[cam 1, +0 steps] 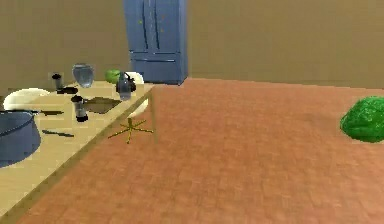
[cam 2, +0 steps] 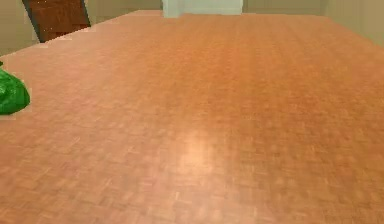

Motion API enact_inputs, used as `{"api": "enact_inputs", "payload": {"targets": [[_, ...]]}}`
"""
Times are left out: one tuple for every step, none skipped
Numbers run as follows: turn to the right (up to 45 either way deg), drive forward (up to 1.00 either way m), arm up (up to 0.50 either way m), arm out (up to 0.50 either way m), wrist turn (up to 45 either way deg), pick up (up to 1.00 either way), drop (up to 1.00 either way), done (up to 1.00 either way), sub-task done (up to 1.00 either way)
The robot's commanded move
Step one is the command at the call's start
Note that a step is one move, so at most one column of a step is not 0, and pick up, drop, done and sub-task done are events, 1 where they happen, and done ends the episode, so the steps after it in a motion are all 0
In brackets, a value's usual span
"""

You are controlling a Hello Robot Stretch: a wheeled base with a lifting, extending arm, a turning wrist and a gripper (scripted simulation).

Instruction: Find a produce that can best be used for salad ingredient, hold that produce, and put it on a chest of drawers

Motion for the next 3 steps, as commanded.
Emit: {"api": "enact_inputs", "payload": {"targets": [[0.0,1.00,0.00,0.00,0.0,0.00,0.00,0.00,0.00],[0.0,0.45,0.00,0.00,0.0,0.00,0.00,0.00,0.00],[-45.0,0.00,0.00,0.00,0.0,0.00,0.00,0.00,0.00]]}}
